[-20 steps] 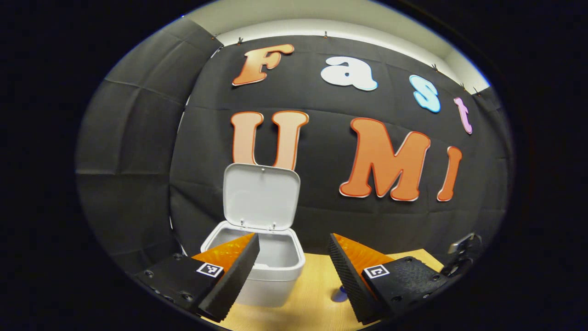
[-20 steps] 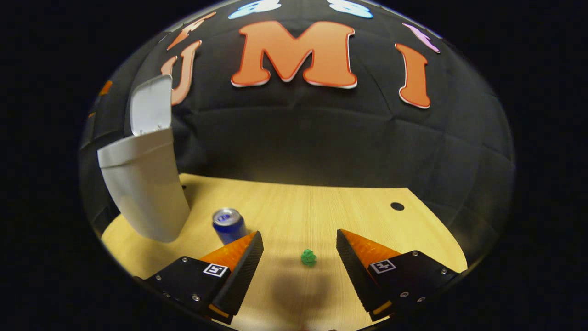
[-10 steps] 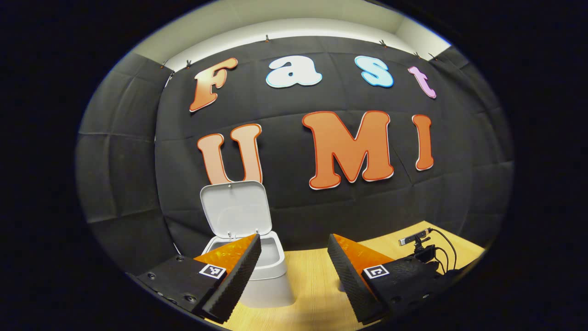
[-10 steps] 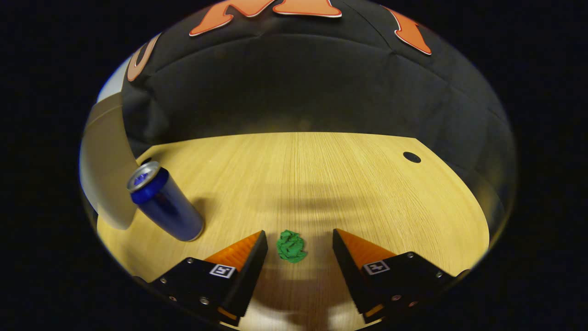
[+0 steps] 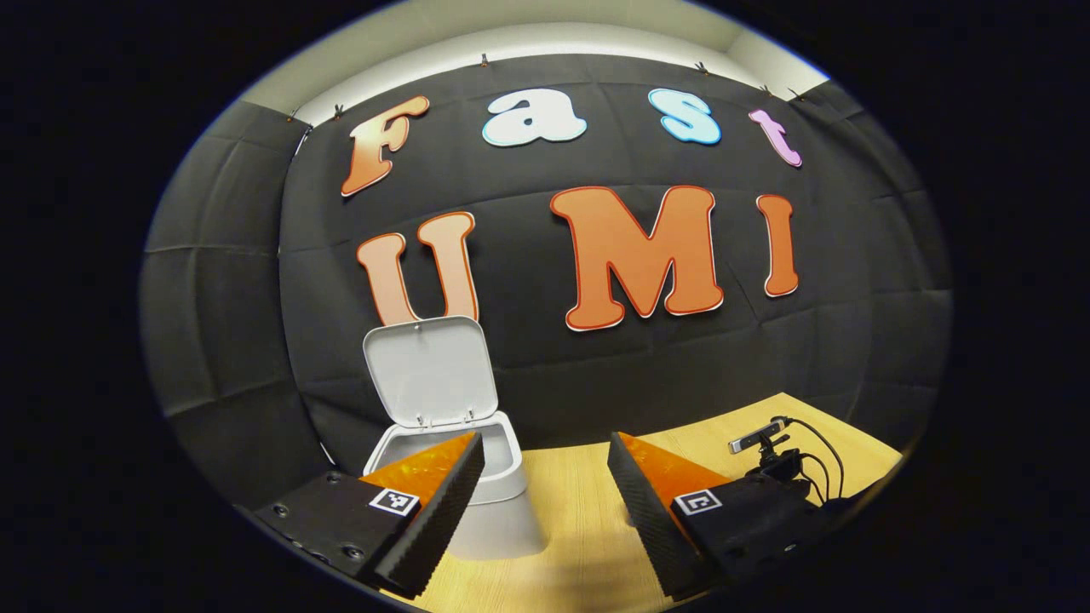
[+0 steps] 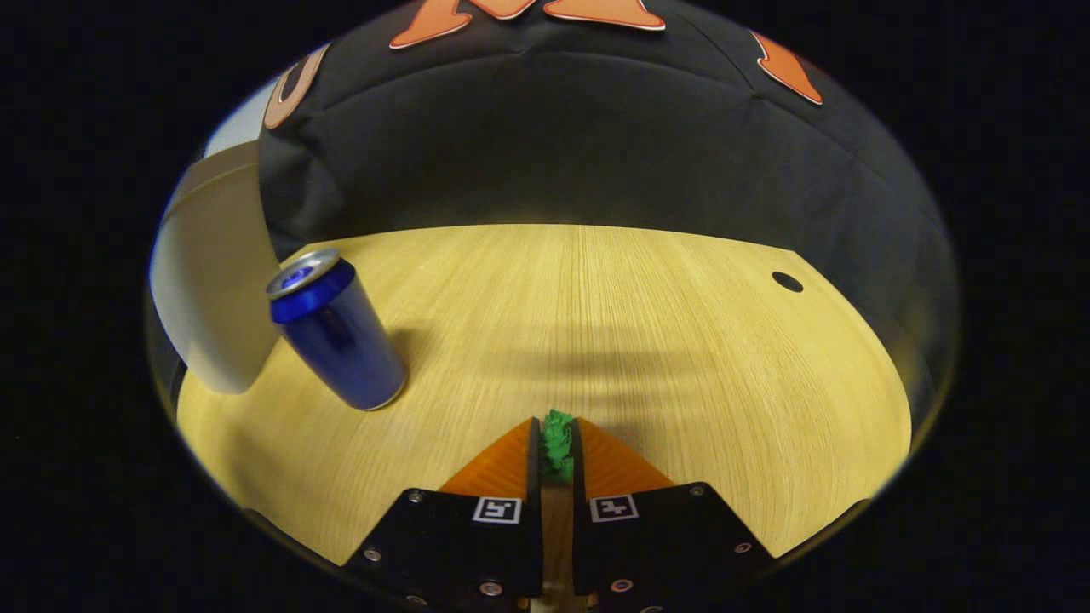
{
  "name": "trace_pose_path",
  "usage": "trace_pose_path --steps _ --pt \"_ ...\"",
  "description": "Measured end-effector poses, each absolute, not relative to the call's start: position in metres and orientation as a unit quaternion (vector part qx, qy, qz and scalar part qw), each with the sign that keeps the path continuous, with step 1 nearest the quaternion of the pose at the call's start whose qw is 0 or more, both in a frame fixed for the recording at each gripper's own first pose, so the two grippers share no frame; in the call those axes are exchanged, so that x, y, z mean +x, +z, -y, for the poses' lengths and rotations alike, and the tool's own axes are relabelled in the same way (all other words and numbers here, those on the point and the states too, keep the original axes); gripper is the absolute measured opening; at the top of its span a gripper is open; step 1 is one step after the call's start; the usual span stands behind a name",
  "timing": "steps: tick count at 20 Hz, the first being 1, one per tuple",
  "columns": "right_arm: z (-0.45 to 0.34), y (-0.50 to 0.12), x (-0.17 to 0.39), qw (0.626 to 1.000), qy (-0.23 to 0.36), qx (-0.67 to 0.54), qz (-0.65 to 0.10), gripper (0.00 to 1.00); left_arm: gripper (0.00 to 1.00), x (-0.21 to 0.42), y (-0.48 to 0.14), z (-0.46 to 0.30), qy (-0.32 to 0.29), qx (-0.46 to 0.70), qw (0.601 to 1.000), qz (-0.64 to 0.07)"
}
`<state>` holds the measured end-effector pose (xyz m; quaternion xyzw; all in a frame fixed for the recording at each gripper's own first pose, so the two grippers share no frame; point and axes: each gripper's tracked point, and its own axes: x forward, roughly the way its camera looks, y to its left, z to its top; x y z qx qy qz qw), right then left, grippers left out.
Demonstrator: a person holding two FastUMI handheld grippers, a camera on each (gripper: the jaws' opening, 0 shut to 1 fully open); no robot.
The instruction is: Press the lid of the desktop garbage bin to open it, pick up the crumpled paper on the desktop and throw it into the bin, then pick up the pop can on the desktop and drop it into the bin, and finally close the garbage bin lid.
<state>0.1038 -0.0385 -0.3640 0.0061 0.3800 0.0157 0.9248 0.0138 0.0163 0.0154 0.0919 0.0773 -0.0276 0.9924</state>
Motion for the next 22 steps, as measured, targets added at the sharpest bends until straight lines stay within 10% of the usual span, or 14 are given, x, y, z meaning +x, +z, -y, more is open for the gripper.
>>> trace_pose_path --steps 13,22 --pt "-0.067 -0.068 0.177 0.975 0.107 0.106 -0.162 0.12 0.93 0.000 0.016 -0.089 -0.003 0.026 0.999 -0.044" --pt "-0.245 -0.060 0.251 0.945 0.252 0.048 -0.203 0.12 0.93 -0.039 0.002 -0.199 0.088 0.033 0.994 -0.048"
